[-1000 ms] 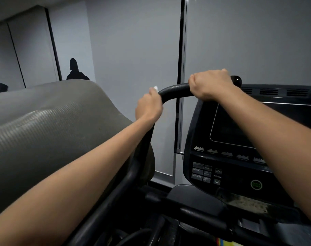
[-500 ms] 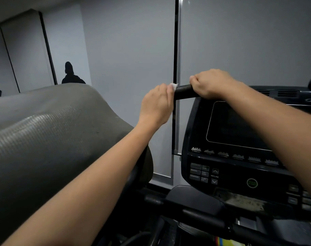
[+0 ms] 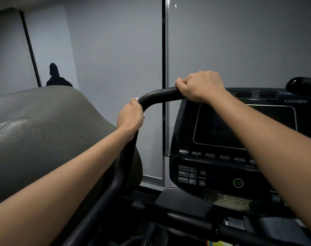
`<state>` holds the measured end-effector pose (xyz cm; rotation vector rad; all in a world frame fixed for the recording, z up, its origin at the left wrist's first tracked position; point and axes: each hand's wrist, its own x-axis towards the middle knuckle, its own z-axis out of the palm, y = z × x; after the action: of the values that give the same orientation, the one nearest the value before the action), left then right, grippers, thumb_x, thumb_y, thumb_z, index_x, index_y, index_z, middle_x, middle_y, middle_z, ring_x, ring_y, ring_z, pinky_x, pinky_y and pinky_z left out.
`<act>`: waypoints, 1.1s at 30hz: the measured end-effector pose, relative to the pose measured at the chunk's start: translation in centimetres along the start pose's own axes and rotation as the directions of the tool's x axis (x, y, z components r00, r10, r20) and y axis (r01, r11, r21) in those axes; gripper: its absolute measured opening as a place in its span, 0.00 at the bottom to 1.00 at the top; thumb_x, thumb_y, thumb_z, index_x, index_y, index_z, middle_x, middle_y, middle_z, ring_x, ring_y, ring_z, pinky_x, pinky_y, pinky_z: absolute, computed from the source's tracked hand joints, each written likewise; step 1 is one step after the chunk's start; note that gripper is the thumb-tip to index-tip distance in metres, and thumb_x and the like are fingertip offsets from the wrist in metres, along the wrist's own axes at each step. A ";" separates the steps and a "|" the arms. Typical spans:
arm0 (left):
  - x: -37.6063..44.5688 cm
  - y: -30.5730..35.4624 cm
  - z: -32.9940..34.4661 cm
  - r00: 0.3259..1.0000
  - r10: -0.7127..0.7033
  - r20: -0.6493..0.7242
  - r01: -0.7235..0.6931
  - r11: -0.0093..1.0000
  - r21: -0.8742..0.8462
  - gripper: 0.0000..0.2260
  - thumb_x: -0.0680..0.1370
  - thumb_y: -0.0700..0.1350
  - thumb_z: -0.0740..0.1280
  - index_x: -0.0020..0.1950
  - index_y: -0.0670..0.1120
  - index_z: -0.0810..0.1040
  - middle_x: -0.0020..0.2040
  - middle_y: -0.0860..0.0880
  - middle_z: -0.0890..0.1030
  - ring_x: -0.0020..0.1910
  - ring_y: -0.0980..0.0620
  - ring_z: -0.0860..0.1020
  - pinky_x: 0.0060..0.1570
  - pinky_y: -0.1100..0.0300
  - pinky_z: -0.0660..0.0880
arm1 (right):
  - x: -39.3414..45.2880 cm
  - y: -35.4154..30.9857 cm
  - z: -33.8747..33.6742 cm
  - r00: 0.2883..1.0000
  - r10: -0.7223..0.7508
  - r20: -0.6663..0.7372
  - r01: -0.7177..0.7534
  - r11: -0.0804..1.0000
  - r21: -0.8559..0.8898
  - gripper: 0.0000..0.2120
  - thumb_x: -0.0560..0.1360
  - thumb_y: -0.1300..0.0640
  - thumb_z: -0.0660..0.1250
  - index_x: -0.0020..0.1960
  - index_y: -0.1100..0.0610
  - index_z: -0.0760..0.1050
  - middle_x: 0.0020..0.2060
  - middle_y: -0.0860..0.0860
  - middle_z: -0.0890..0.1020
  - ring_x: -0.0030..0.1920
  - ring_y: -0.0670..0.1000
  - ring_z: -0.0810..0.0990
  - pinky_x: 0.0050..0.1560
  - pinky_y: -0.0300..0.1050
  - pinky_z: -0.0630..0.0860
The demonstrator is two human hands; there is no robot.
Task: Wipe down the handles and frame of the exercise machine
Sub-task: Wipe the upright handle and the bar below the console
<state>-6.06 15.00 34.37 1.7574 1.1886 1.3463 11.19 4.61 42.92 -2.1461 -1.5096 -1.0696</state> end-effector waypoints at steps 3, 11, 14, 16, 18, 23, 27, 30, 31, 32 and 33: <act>0.7 3.5 0.9 0.975 0.222 0.028 -0.219 0.921 0.323 0.16 0.84 0.48 0.49 0.51 0.45 0.75 0.50 0.44 0.80 0.48 0.40 0.75 0.47 0.52 0.67 | 0.2 0.1 -0.1 0.999 0.022 0.030 -0.022 1.000 0.000 0.26 0.80 0.43 0.46 0.52 0.53 0.81 0.48 0.60 0.81 0.44 0.59 0.72 0.43 0.48 0.66; 0.8 5.2 1.7 0.861 0.472 0.191 -0.509 0.789 0.345 0.18 0.84 0.48 0.47 0.57 0.47 0.76 0.46 0.46 0.82 0.46 0.40 0.76 0.42 0.53 0.69 | 0.1 -0.1 -0.2 0.999 0.034 0.025 -0.033 0.999 -0.018 0.27 0.81 0.45 0.46 0.55 0.58 0.80 0.55 0.63 0.81 0.55 0.64 0.78 0.46 0.50 0.66; 0.9 4.2 1.0 0.898 0.411 0.156 -0.439 0.845 0.305 0.23 0.84 0.51 0.47 0.57 0.45 0.80 0.47 0.46 0.84 0.49 0.41 0.77 0.46 0.53 0.71 | -0.1 -0.1 -0.2 0.999 0.030 0.015 -0.030 0.999 -0.020 0.28 0.81 0.45 0.46 0.55 0.59 0.80 0.55 0.64 0.81 0.55 0.65 0.78 0.46 0.50 0.66; 1.2 3.1 0.4 0.945 0.311 0.105 -0.328 0.907 0.265 0.25 0.83 0.52 0.47 0.50 0.41 0.81 0.44 0.44 0.84 0.47 0.41 0.78 0.47 0.52 0.72 | -0.2 -0.1 -0.1 1.000 0.026 0.006 -0.026 1.000 -0.015 0.28 0.81 0.45 0.45 0.54 0.59 0.80 0.54 0.64 0.81 0.55 0.65 0.78 0.46 0.50 0.66; 1.2 1.4 -0.3 0.976 0.183 0.114 -0.195 0.975 0.108 0.25 0.81 0.54 0.49 0.43 0.40 0.80 0.37 0.45 0.84 0.41 0.42 0.80 0.47 0.52 0.74 | -0.2 -0.2 0.0 1.000 0.022 0.000 -0.022 1.000 -0.011 0.28 0.82 0.46 0.45 0.53 0.59 0.80 0.53 0.63 0.81 0.54 0.64 0.78 0.46 0.50 0.66; -2.1 -4.3 -2.1 0.898 -0.160 0.410 0.333 0.857 -0.394 0.20 0.81 0.46 0.49 0.38 0.41 0.74 0.28 0.42 0.74 0.28 0.44 0.71 0.30 0.58 0.72 | -0.1 -0.2 0.0 1.000 0.018 -0.016 -0.018 1.000 -0.012 0.27 0.82 0.47 0.45 0.53 0.59 0.80 0.53 0.63 0.82 0.54 0.64 0.78 0.46 0.50 0.66; -4.3 -6.0 -3.3 0.836 -0.268 0.479 0.460 0.819 -0.344 0.15 0.82 0.42 0.52 0.42 0.40 0.74 0.31 0.43 0.74 0.27 0.47 0.72 0.32 0.55 0.74 | -0.1 -0.2 0.1 0.999 0.012 -0.032 -0.012 1.000 -0.005 0.27 0.82 0.47 0.45 0.52 0.58 0.81 0.53 0.63 0.82 0.54 0.64 0.78 0.46 0.50 0.66; -1.9 -3.4 -2.1 0.875 -0.265 0.404 0.431 0.807 -0.403 0.17 0.81 0.42 0.50 0.40 0.40 0.74 0.31 0.43 0.74 0.27 0.46 0.71 0.32 0.55 0.70 | -0.1 -0.2 0.1 0.999 0.016 -0.035 -0.016 1.000 -0.009 0.27 0.82 0.47 0.45 0.52 0.59 0.81 0.52 0.62 0.82 0.53 0.64 0.78 0.46 0.50 0.66; -0.8 -2.1 -1.6 0.904 -0.242 0.353 0.377 0.841 -0.389 0.18 0.81 0.43 0.49 0.42 0.39 0.75 0.31 0.42 0.75 0.27 0.46 0.72 0.33 0.55 0.71 | -0.1 -0.3 0.1 0.999 0.016 -0.034 -0.017 1.000 -0.009 0.27 0.82 0.47 0.45 0.52 0.59 0.81 0.52 0.62 0.82 0.53 0.63 0.78 0.46 0.50 0.66; 0.2 -0.8 -1.2 0.935 -0.201 0.293 0.298 0.892 -0.339 0.19 0.81 0.45 0.49 0.45 0.38 0.76 0.30 0.43 0.77 0.27 0.45 0.73 0.35 0.54 0.72 | -0.1 -0.3 0.2 0.999 0.016 -0.029 -0.017 1.000 -0.009 0.27 0.82 0.47 0.45 0.52 0.59 0.81 0.52 0.62 0.82 0.53 0.63 0.79 0.46 0.50 0.66; 1.0 0.5 -0.8 0.964 -0.131 0.231 0.189 0.950 -0.250 0.20 0.80 0.46 0.49 0.47 0.37 0.78 0.30 0.43 0.79 0.28 0.44 0.76 0.38 0.53 0.75 | -0.1 -0.3 0.2 1.000 0.016 -0.023 -0.016 1.000 -0.010 0.27 0.82 0.47 0.45 0.51 0.59 0.80 0.52 0.62 0.82 0.53 0.64 0.79 0.46 0.50 0.67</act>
<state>-6.66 15.64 35.41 1.5308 0.9585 1.1341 10.94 4.80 42.70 -2.1421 -1.4770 -1.0952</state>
